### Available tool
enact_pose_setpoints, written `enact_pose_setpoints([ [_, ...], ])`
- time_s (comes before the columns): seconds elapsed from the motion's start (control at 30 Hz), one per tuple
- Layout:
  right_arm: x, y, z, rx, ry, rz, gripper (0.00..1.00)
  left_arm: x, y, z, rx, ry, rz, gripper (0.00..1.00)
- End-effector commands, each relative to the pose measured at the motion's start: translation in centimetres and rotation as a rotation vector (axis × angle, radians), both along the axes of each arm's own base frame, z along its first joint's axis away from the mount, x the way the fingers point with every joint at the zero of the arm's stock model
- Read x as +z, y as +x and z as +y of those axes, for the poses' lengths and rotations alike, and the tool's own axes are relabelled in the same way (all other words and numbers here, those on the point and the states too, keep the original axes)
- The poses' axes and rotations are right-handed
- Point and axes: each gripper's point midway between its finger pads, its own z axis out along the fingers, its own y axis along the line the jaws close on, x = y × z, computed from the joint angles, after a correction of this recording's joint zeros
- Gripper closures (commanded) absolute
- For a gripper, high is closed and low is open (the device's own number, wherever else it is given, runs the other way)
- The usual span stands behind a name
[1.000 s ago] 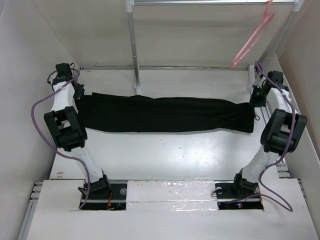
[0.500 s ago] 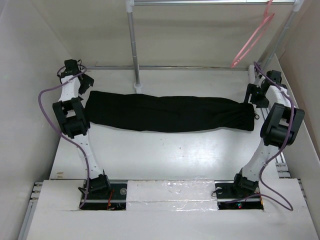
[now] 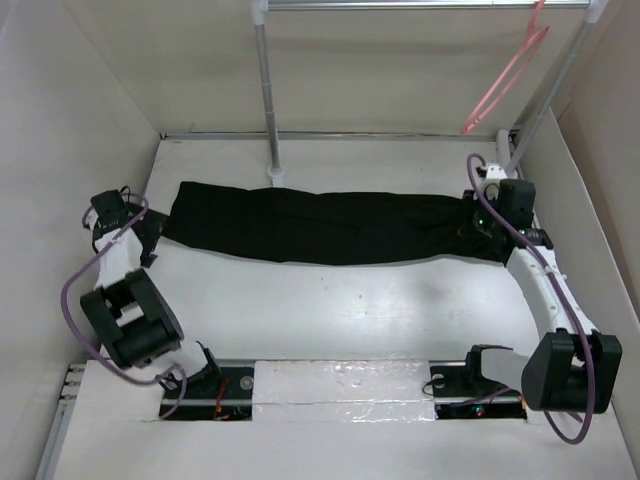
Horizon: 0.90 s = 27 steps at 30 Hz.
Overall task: Place the trousers on the hanger
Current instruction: Fold the trousers at the center of the board.
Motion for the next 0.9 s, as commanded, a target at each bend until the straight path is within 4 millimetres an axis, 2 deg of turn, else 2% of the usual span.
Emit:
enact_pose_setpoints([
  [0.0, -1.4, -0.9, 3.1, 0.127, 0.062, -0.002, 0.78, -5.2, -0.2, -0.8, -0.032, -0.120, 0.064, 0.20],
  [0.03, -2.2, -1.7, 4.2, 0.168, 0.060, 0.021, 0.68, -6.1, -0.3, -0.2, -0.021, -0.106, 0.099, 0.20],
  [0.1, -3.0, -2.7, 4.6, 0.205, 0.025, 0.042, 0.63, -6.0, 0.6, 0.2, -0.037, -0.077, 0.090, 0.20],
  [0.17, -4.3, -3.7, 4.4, 0.197, 0.017, 0.061, 0.54, -6.7, 1.3, 0.0, -0.050, -0.069, 0.109, 0.20],
  [0.23, -4.4, -4.0, 4.3, 0.194, 0.015, 0.047, 0.49, -8.0, 1.5, -0.1, -0.058, -0.091, 0.133, 0.21],
  [0.37, -5.2, -4.3, 3.6, 0.171, -0.002, 0.073, 0.48, -9.4, 2.7, 0.9, -0.038, -0.095, 0.159, 0.23],
  [0.43, -5.3, -4.1, 2.7, 0.141, -0.001, 0.077, 0.49, -10.8, 2.8, 0.9, -0.038, -0.114, 0.191, 0.29],
  [0.47, -5.2, -4.1, 2.5, 0.132, 0.015, 0.077, 0.49, -10.5, 3.6, 1.0, -0.046, -0.099, 0.184, 0.33],
  [0.5, -5.1, -3.8, 1.7, 0.109, 0.029, 0.072, 0.49, -10.8, 3.4, 1.2, -0.034, -0.097, 0.204, 0.51],
  [0.53, -5.1, -3.7, 1.5, 0.104, 0.043, 0.074, 0.49, -11.0, 3.6, 1.3, -0.039, -0.094, 0.204, 0.61],
  [0.57, -4.8, -3.6, 1.4, 0.102, 0.057, 0.070, 0.49, -10.9, 4.0, 1.5, -0.042, -0.090, 0.194, 0.63],
  [0.6, -4.2, -3.2, 1.0, 0.092, 0.054, 0.058, 0.49, -10.9, 4.3, 1.7, -0.042, -0.085, 0.191, 0.72],
  [0.63, -4.0, -3.0, 0.5, 0.076, 0.051, 0.057, 0.48, -11.4, 4.4, 1.6, -0.050, -0.094, 0.200, 0.76],
  [0.7, -4.0, -2.9, -0.5, 0.053, 0.027, 0.067, 0.48, -11.2, 5.3, 1.9, -0.052, -0.096, 0.188, 0.84],
  [0.77, -4.1, -2.8, -2.1, 0.016, 0.022, 0.069, 0.48, -11.3, 5.9, 2.0, -0.061, -0.100, 0.183, 1.00],
  [0.83, -5.0, -3.3, -3.4, -0.029, 0.025, 0.103, 0.47, -11.0, 5.6, 2.2, -0.052, -0.092, 0.198, 1.00],
  [0.87, -5.5, -3.6, -5.2, -0.096, 0.031, 0.122, 0.47, -10.8, 5.3, 2.1, -0.053, -0.087, 0.201, 1.00],
])
